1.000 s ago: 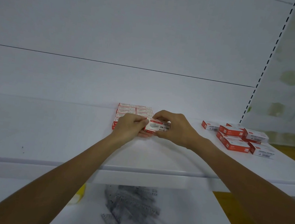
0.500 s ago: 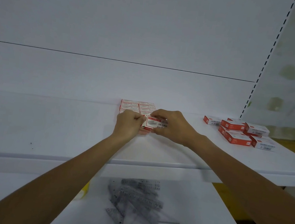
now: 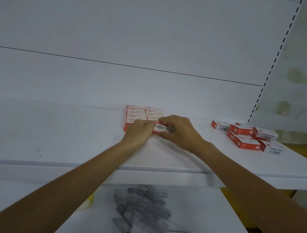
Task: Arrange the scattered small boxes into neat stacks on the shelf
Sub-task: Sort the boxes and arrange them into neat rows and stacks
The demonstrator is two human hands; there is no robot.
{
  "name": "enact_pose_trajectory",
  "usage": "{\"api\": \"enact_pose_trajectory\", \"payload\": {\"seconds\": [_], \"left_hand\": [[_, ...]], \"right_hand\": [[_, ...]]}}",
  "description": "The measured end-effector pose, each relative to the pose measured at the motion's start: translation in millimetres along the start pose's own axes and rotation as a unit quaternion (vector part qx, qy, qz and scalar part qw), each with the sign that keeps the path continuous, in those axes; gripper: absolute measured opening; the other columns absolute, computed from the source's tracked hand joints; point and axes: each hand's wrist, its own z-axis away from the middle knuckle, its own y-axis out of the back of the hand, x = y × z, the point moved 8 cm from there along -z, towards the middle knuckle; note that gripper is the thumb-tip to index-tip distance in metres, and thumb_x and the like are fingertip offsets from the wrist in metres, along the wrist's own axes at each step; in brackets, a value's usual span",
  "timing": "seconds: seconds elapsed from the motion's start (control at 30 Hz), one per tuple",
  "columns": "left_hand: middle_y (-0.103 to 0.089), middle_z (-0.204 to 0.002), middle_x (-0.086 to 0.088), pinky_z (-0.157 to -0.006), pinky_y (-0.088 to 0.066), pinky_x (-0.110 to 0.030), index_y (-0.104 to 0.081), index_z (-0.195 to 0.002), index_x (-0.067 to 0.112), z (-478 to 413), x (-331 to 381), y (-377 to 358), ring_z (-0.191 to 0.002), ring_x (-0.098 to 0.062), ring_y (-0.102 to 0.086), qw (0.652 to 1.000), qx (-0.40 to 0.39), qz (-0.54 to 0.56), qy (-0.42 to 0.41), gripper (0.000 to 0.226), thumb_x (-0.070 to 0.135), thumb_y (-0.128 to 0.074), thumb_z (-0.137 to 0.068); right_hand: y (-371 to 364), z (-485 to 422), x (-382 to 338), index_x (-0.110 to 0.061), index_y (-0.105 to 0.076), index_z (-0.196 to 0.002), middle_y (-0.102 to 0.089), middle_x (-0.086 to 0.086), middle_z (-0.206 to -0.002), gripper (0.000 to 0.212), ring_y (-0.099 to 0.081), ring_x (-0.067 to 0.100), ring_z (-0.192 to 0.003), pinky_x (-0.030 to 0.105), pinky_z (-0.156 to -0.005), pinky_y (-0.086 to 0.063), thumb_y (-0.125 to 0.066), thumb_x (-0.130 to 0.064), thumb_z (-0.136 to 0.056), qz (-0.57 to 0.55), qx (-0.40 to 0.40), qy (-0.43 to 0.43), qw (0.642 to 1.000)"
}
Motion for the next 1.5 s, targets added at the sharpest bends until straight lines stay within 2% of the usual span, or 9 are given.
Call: {"api": "enact_pose_trajectory", "payload": {"seconds": [0.1, 0.2, 0.27, 0.37, 0.63, 0.97, 1.03, 1.17, 1.5], "left_hand": [[-0.059, -0.126, -0.001, -0.094, -0.037, -0.024, -0.061, -0.118, 0.019, 10.9, 2.5, -3.0, -0.115, -0.019, -0.053, 0.987, -0.064, -0.133, -0.062, 0.030, 0.025, -0.047, -0.093], [-0.057, -0.127, -0.003, -0.093, -0.041, -0.028, -0.058, -0.122, 0.016, 16.4, -5.7, -6.0, -0.112, -0.019, -0.053, 0.928, -0.073, -0.343, -0.122, 0.034, 0.030, -0.047, -0.093], [-0.057, -0.126, -0.003, -0.096, -0.042, -0.031, -0.058, -0.121, 0.016, 15.8, -8.9, -7.0, -0.113, -0.020, -0.052, 0.910, -0.075, -0.387, -0.128, 0.034, 0.033, -0.047, -0.093], [-0.054, -0.128, -0.003, -0.098, -0.040, -0.032, -0.056, -0.121, 0.018, 16.2, -7.4, -7.1, -0.116, -0.020, -0.049, 0.910, -0.073, -0.388, -0.130, 0.034, 0.034, -0.047, -0.093], [-0.054, -0.130, -0.001, -0.100, -0.039, -0.031, -0.055, -0.123, 0.018, 15.8, -7.4, -8.9, -0.115, -0.018, -0.049, 0.909, -0.062, -0.393, -0.128, 0.035, 0.034, -0.046, -0.093], [-0.054, -0.127, -0.002, -0.097, -0.039, -0.029, -0.056, -0.122, 0.018, 14.3, -3.4, -11.7, -0.114, -0.018, -0.049, 0.899, -0.056, -0.409, -0.146, 0.034, 0.033, -0.048, -0.092], [-0.056, -0.125, -0.002, -0.093, -0.039, -0.026, -0.057, -0.121, 0.017, 11.0, -1.7, -14.5, -0.112, -0.018, -0.051, 0.899, -0.057, -0.411, -0.140, 0.034, 0.032, -0.049, -0.091], [-0.060, -0.122, -0.001, -0.086, -0.038, -0.021, -0.061, -0.118, 0.016, 3.1, 9.0, -35.0, -0.107, -0.016, -0.055, 0.908, -0.070, -0.386, -0.145, 0.030, 0.027, -0.052, -0.091], [-0.060, -0.117, 0.001, -0.093, -0.036, -0.025, -0.064, -0.110, 0.020, -50.2, 57.0, -166.5, -0.105, -0.014, -0.056, 0.922, -0.122, -0.326, -0.168, 0.024, 0.026, -0.054, -0.089]], "right_hand": [[-2.8, 0.6, 11.9, -0.011, -0.058, -0.124, -0.055, 0.009, -0.115, 0.046, -0.053, 0.016, -0.100, 0.012, -0.082, -0.032, -0.070, -0.020, -0.081, 0.015, -0.005, -0.015, 1.000], [-6.5, -2.2, 20.7, -0.014, -0.053, -0.129, -0.054, 0.007, -0.122, 0.046, -0.050, 0.021, -0.112, 0.022, -0.090, -0.038, -0.064, -0.024, -0.085, 0.037, -0.018, -0.045, 0.998], [-8.6, -4.0, 24.6, -0.014, -0.052, -0.129, -0.055, 0.004, -0.125, 0.044, -0.046, 0.021, -0.114, 0.032, -0.093, -0.040, -0.061, -0.026, -0.087, 0.049, -0.026, -0.073, 0.996], [-15.7, -8.0, 27.4, -0.014, -0.056, -0.118, -0.059, 0.003, -0.118, 0.033, -0.047, 0.019, -0.109, 0.030, -0.083, -0.040, -0.059, -0.026, -0.088, 0.056, -0.035, -0.089, 0.994], [-24.8, -22.3, 34.3, -0.007, -0.063, -0.097, -0.053, 0.008, -0.112, 0.021, -0.046, 0.018, -0.106, 0.020, -0.081, -0.034, -0.065, -0.022, -0.083, 0.023, 0.015, -0.106, 0.994], [-24.4, -27.1, 34.0, -0.007, -0.068, -0.095, -0.067, 0.006, -0.097, 0.021, -0.059, 0.022, -0.090, 0.031, -0.078, -0.045, -0.056, -0.024, -0.089, 0.035, -0.002, -0.078, 0.996], [-21.1, -24.7, 34.6, -0.004, -0.069, -0.100, -0.069, 0.011, -0.104, 0.024, -0.061, 0.027, -0.097, 0.032, -0.085, -0.046, -0.050, -0.017, -0.093, 0.008, -0.017, -0.062, 0.998], [-9.3, -17.0, 46.3, -0.012, -0.058, -0.124, -0.058, 0.005, -0.130, 0.032, -0.051, 0.019, -0.118, 0.016, -0.093, -0.034, -0.048, -0.014, -0.094, -0.026, -0.013, -0.052, 0.998], [80.8, 9.6, 165.3, -0.014, -0.058, -0.123, -0.062, 0.002, -0.120, 0.032, -0.057, 0.015, -0.105, 0.028, -0.094, -0.044, -0.055, -0.016, -0.090, 0.003, 0.015, -0.071, 0.997]]}}
